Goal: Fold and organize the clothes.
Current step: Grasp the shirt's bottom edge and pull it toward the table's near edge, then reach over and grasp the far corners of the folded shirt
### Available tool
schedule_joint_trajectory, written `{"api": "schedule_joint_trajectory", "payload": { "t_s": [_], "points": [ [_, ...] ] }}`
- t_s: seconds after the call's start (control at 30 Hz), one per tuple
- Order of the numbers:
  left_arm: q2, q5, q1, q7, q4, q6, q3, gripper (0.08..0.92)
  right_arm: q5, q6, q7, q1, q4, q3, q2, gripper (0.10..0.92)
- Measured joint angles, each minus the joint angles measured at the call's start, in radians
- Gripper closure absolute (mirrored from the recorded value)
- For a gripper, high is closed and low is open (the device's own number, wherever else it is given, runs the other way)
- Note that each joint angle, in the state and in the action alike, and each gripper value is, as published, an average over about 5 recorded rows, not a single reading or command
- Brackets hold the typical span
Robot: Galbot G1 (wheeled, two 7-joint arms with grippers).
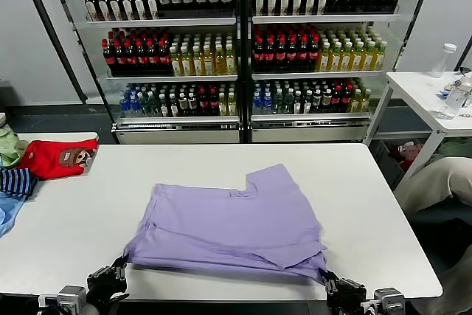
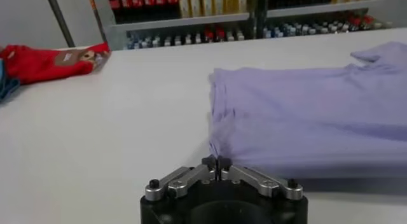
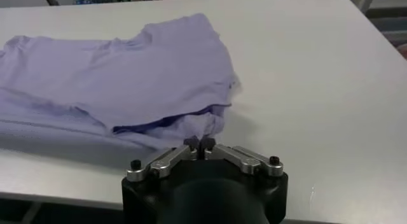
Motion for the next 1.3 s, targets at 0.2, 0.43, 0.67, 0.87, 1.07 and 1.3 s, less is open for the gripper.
{"api": "schedule_joint_trajectory", "payload": {
  "t_s": [0.2,0.43,0.67,0.87,1.07,1.3],
  "points": [
    [-0.004,0.019,-0.002,-0.004,0.007,-0.007,-0.009,0.685,-0.018,0.008,-0.011,-0.001,-0.001,0.027,-0.014,0.545],
    [-0.015,0.034,-0.012,-0.017,-0.022,-0.012,-0.015,0.478,-0.028,0.013,-0.027,0.07,-0.006,0.049,-0.037,0.345],
    [0.002,0.028,-0.101,0.002,-0.034,-0.001,0.0,0.279,-0.042,0.001,-0.012,0.335,-0.109,-0.065,-0.031,0.21],
    [0.03,0.006,-0.267,0.053,0.057,0.008,0.038,0.182,-0.072,-0.004,-0.011,0.631,-0.278,-0.236,0.019,0.203],
    [0.056,-0.013,-0.444,0.119,0.194,0.011,0.087,0.177,-0.106,-0.007,-0.017,0.884,-0.487,-0.393,0.104,0.202],
    [0.066,-0.017,-0.626,0.199,0.386,0.009,0.151,0.177,-0.129,-0.007,-0.009,1.098,-0.722,-0.505,0.208,0.202]
  ]
}}
